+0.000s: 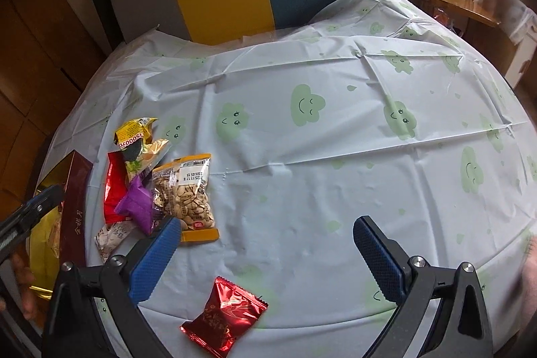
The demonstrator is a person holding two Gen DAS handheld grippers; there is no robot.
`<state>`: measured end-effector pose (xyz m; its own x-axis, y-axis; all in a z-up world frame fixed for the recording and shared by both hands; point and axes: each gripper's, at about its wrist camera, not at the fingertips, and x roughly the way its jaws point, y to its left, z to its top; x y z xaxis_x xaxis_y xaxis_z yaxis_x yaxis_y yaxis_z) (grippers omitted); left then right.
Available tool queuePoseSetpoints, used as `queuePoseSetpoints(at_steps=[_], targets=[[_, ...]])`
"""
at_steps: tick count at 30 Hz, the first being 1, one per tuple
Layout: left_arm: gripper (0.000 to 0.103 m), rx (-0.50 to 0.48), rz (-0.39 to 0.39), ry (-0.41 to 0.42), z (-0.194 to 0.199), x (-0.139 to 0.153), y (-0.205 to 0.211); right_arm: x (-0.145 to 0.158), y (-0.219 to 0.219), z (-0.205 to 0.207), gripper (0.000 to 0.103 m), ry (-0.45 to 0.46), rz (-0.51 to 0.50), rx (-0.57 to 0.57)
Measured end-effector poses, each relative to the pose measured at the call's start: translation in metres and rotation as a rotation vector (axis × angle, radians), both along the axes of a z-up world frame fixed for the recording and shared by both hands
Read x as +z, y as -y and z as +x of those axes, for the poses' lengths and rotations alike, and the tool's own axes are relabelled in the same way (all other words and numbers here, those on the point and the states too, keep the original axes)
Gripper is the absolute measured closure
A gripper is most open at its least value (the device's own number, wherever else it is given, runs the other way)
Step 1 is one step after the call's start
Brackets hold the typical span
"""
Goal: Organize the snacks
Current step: 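Grasp the yellow printed snack bag from the pile with the left gripper, then lift the yellow bag with the left gripper while the right gripper grasps the purple packet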
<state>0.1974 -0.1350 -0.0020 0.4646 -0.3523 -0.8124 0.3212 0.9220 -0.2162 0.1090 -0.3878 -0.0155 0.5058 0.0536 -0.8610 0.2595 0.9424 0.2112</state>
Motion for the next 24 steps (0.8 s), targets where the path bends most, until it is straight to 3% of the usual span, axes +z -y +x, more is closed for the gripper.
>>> queuePoseSetpoints(at_steps=[3, 11, 17, 19, 20, 22, 24], targets=[[0.063, 0.019, -0.028, -0.069, 0.027, -0.013, 0.013, 0.002, 0.003, -0.001, 0.0, 0.007, 0.015, -0.009], [0.063, 0.096, 0.03, -0.174, 0.086, -0.047, 0.044, 0.005, 0.002, 0.0, 0.0, 0.019, 0.029, 0.005], [0.06, 0.105, 0.084, -0.183, 0.104, -0.068, 0.065, 0.006, -0.005, 0.0, 0.0, 0.024, 0.033, 0.04], [0.063, 0.09, 0.127, -0.205, 0.105, -0.079, 0.072, 0.007, -0.005, 0.0, 0.0, 0.027, 0.031, 0.038], [0.063, 0.081, 0.125, -0.187, 0.103, -0.08, 0.073, 0.007, -0.005, 0.0, 0.0, 0.027, 0.031, 0.036], [0.075, 0.071, 0.119, -0.162, 0.1, -0.078, 0.073, 0.006, -0.003, 0.0, 0.0, 0.023, 0.031, 0.027], [0.076, 0.059, 0.097, -0.136, 0.093, -0.07, 0.068, 0.005, -0.001, 0.001, 0.0, 0.015, 0.031, 0.02]])
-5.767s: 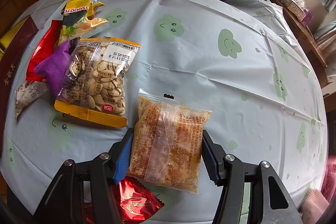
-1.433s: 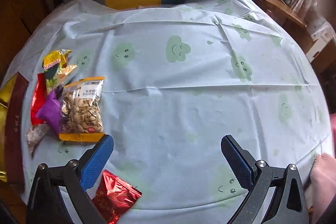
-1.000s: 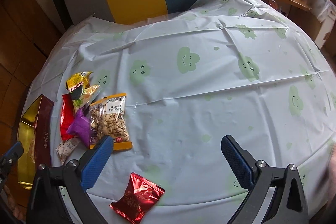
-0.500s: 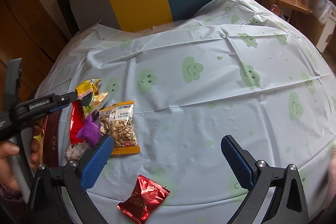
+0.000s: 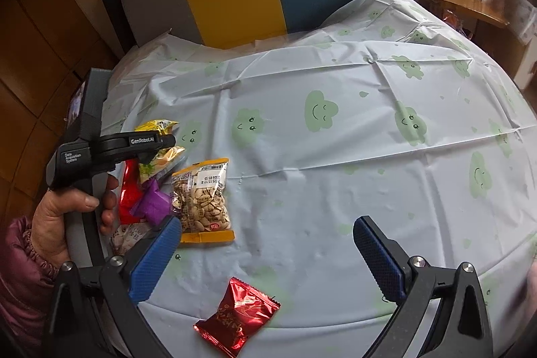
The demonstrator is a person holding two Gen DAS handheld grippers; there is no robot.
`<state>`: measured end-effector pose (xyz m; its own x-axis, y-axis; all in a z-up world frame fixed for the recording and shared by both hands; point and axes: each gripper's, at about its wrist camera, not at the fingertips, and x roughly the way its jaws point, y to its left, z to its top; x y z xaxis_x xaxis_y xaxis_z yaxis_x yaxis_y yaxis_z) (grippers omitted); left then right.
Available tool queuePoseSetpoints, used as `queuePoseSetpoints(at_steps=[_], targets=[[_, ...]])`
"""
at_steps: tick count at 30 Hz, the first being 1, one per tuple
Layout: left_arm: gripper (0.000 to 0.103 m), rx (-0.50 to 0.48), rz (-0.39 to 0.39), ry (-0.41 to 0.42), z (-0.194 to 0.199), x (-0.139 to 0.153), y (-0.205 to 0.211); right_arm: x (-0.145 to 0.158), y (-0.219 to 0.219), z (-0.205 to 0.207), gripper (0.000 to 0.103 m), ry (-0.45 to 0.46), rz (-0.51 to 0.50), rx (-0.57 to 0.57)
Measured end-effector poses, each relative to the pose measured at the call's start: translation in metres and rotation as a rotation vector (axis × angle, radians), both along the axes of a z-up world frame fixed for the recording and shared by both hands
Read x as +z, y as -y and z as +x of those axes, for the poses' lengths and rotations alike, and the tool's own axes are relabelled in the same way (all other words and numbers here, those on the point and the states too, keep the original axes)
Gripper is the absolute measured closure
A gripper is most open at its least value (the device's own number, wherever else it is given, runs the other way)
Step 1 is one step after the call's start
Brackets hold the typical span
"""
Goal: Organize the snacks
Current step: 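Lift the yellow bag with the left gripper while the right gripper grasps the purple packet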
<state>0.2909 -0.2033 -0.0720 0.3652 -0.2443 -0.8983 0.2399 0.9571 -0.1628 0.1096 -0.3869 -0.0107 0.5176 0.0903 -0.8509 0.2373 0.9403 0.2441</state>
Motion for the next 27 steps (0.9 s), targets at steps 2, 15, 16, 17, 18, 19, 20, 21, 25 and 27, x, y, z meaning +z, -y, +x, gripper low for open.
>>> queuePoseSetpoints(at_steps=[2, 15, 16, 17, 18, 19, 20, 21, 25, 27], targets=[[0.076, -0.005, -0.022, 0.04, -0.005, 0.013, -0.006, -0.001, 0.0, 0.0, 0.0, -0.006, -0.006, -0.003], [0.076, -0.218, -0.092, 0.24, -0.132, 0.065, -0.042, -0.003, 0.002, 0.001, 0.0, -0.006, -0.013, -0.008], [0.076, -0.247, -0.087, 0.238, -0.148, 0.06, -0.042, -0.003, 0.002, 0.001, 0.0, -0.004, -0.013, -0.007], [0.076, -0.27, -0.084, 0.239, -0.161, 0.056, -0.044, -0.003, 0.002, 0.001, 0.0, -0.001, -0.016, -0.007], [0.076, -0.294, -0.085, 0.238, -0.174, 0.051, -0.045, -0.002, 0.001, 0.0, 0.0, 0.004, -0.019, -0.008], [0.076, -0.32, -0.084, 0.233, -0.188, 0.046, -0.047, -0.002, 0.001, 0.0, 0.0, 0.011, -0.021, -0.006], [0.076, -0.341, -0.078, 0.228, -0.202, 0.04, -0.049, -0.001, 0.0, 0.0, 0.0, 0.018, -0.019, -0.002], [0.076, -0.357, -0.069, 0.224, -0.215, 0.035, -0.051, 0.0, -0.001, 0.0, 0.0, 0.027, -0.014, 0.005], [0.076, -0.389, -0.069, 0.198, -0.245, 0.011, -0.062, 0.006, -0.012, -0.001, 0.002, 0.078, -0.01, 0.065], [0.076, -0.371, -0.038, 0.168, -0.248, -0.008, -0.065, 0.007, -0.023, -0.001, 0.009, 0.091, -0.012, 0.121]])
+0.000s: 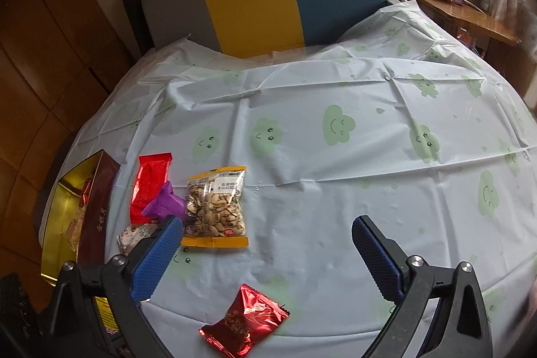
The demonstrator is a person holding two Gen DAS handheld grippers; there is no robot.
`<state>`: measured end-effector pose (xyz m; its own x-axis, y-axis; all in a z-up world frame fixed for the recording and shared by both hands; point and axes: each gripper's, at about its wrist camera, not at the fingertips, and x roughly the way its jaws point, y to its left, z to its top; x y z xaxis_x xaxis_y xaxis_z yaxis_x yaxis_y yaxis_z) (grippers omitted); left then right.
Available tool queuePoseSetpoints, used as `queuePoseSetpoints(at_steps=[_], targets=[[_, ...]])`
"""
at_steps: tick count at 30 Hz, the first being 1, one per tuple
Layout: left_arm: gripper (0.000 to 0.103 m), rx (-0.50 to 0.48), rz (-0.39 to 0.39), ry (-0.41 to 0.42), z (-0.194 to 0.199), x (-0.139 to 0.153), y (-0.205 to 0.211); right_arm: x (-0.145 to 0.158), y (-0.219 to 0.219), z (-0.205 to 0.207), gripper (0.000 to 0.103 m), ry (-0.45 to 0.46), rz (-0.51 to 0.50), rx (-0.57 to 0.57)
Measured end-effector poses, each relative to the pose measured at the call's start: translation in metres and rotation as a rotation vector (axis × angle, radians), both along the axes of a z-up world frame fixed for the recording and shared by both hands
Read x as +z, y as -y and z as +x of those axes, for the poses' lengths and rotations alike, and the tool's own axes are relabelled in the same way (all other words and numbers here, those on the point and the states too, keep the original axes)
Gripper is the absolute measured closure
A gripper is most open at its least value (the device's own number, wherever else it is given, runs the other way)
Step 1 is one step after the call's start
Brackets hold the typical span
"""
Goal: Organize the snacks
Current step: 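Lift the yellow bag with the left gripper while the right gripper grasps the purple packet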
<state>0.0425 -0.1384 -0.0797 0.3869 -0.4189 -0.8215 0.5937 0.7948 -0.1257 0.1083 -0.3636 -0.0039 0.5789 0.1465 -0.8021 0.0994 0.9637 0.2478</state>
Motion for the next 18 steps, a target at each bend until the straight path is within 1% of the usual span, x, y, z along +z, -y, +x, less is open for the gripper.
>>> queuePoseSetpoints(at_steps=[1, 2, 3, 4, 5, 6, 7, 8, 9, 10, 12, 16, 17, 18], targets=[[0.076, 0.017, -0.015, 0.002, 0.0, -0.005, -0.004, -0.001, -0.007, 0.0, 0.014, 0.002, -0.014, 0.032], [0.076, 0.032, -0.055, 0.004, 0.001, -0.008, -0.01, -0.001, -0.016, 0.001, 0.017, 0.002, -0.038, 0.068], [0.076, 0.041, -0.077, -0.006, 0.002, -0.01, -0.013, -0.003, -0.025, 0.0, 0.025, 0.0, -0.061, 0.105], [0.076, 0.049, -0.101, -0.017, 0.004, -0.012, -0.016, -0.005, -0.034, 0.0, 0.037, -0.003, -0.084, 0.139], [0.076, 0.057, -0.133, -0.029, 0.006, -0.016, -0.02, -0.007, -0.044, 0.0, 0.043, -0.009, -0.11, 0.172], [0.076, 0.065, -0.159, -0.038, 0.008, -0.017, -0.023, -0.012, -0.052, -0.001, 0.052, -0.017, -0.131, 0.207], [0.076, 0.066, -0.18, -0.037, 0.008, -0.018, -0.026, -0.016, -0.061, -0.002, 0.056, -0.028, -0.148, 0.242], [0.076, 0.061, -0.178, -0.028, 0.007, -0.017, -0.025, -0.019, -0.069, -0.002, 0.058, -0.038, -0.163, 0.274], [0.075, 0.056, -0.173, -0.016, 0.006, -0.017, -0.024, -0.023, -0.076, -0.003, 0.064, -0.047, -0.172, 0.303], [0.075, 0.057, -0.172, -0.008, 0.004, -0.016, -0.023, -0.025, -0.083, -0.003, 0.066, -0.053, -0.173, 0.325], [0.075, 0.061, -0.18, 0.0, 0.002, -0.017, -0.024, -0.031, -0.095, -0.002, 0.066, -0.071, -0.171, 0.37], [0.075, 0.058, -0.207, 0.0, 0.003, -0.018, -0.027, -0.033, -0.119, 0.009, 0.066, -0.088, -0.208, 0.438], [0.075, 0.058, -0.212, -0.001, 0.004, -0.019, -0.027, -0.032, -0.124, 0.015, 0.065, -0.086, -0.214, 0.451], [0.075, 0.058, -0.221, -0.003, 0.004, -0.019, -0.028, -0.031, -0.128, 0.021, 0.061, -0.091, -0.213, 0.466]])
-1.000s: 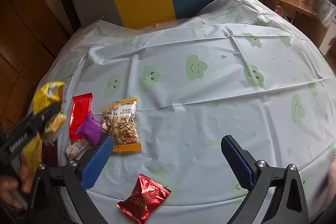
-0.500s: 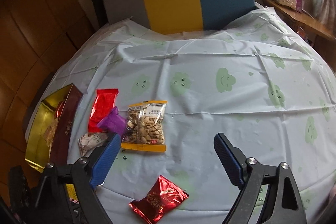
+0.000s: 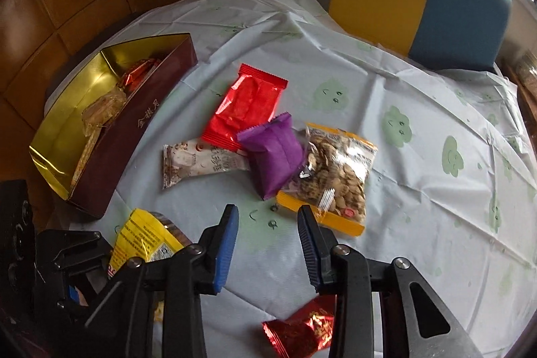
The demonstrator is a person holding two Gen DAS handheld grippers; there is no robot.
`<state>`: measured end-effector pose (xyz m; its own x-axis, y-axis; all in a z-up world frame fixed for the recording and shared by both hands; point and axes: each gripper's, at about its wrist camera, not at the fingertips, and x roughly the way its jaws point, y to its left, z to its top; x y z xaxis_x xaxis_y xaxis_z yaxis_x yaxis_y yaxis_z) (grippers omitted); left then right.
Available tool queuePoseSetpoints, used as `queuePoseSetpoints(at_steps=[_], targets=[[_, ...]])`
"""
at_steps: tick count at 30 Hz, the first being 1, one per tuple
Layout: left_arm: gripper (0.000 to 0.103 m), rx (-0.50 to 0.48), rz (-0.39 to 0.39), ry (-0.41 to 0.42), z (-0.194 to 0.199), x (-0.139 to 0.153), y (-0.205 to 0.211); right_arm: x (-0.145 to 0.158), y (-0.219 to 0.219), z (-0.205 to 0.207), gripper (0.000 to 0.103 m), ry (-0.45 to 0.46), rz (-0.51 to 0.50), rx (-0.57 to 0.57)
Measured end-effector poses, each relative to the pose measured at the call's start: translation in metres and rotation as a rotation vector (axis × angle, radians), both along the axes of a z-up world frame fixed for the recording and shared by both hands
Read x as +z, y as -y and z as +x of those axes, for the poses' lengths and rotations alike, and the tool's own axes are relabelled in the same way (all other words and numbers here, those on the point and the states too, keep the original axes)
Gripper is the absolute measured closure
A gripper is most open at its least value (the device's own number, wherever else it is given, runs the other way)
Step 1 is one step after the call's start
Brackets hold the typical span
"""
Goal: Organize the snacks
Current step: 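Lift the yellow bag with the left gripper while the right gripper grasps the purple packet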
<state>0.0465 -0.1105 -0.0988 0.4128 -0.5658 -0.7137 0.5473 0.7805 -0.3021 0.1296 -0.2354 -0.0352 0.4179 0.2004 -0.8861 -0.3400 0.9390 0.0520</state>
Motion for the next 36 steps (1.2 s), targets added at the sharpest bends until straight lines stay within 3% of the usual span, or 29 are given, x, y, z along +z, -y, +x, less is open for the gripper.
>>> queuePoseSetpoints(at_steps=[1, 3, 8, 15, 16, 21, 25, 29, 32, 34, 36], targets=[[0.075, 0.0, -0.007, -0.002, 0.0, 0.0, -0.001, 0.0, -0.004, 0.007, 0.051, -0.004, -0.002, 0.01], [0.075, 0.001, -0.019, -0.006, 0.0, -0.001, -0.002, -0.002, -0.009, 0.021, 0.041, -0.014, -0.016, 0.02], [0.075, 0.0, -0.048, -0.018, 0.001, -0.002, -0.006, -0.018, -0.02, 0.048, 0.041, -0.053, -0.067, 0.064], [0.075, 0.0, -0.065, -0.024, 0.001, -0.003, -0.008, -0.034, -0.034, 0.059, 0.042, 0.021, -0.138, 0.14], [0.075, 0.0, -0.063, -0.024, 0.001, -0.003, -0.008, -0.035, -0.035, 0.059, 0.056, 0.024, -0.143, 0.141], [0.075, 0.003, -0.06, -0.022, 0.0, -0.003, -0.007, -0.021, -0.036, 0.037, 0.056, 0.02, -0.116, 0.17], [0.075, 0.008, -0.054, -0.021, 0.0, -0.003, -0.006, -0.008, -0.026, 0.008, 0.055, -0.04, -0.046, 0.175], [0.075, 0.015, -0.046, -0.02, -0.001, -0.002, -0.005, -0.019, -0.014, -0.012, 0.054, -0.091, -0.07, 0.163], [0.075, 0.017, -0.032, -0.013, -0.003, -0.001, -0.004, -0.035, -0.003, -0.016, 0.049, -0.119, -0.039, 0.121], [0.075, 0.015, -0.019, -0.009, -0.003, -0.001, -0.002, -0.041, 0.005, -0.013, 0.037, -0.126, 0.022, 0.087], [0.075, 0.018, -0.008, -0.006, -0.002, -0.001, -0.001, -0.052, 0.011, -0.007, 0.024, -0.19, 0.01, 0.038]])
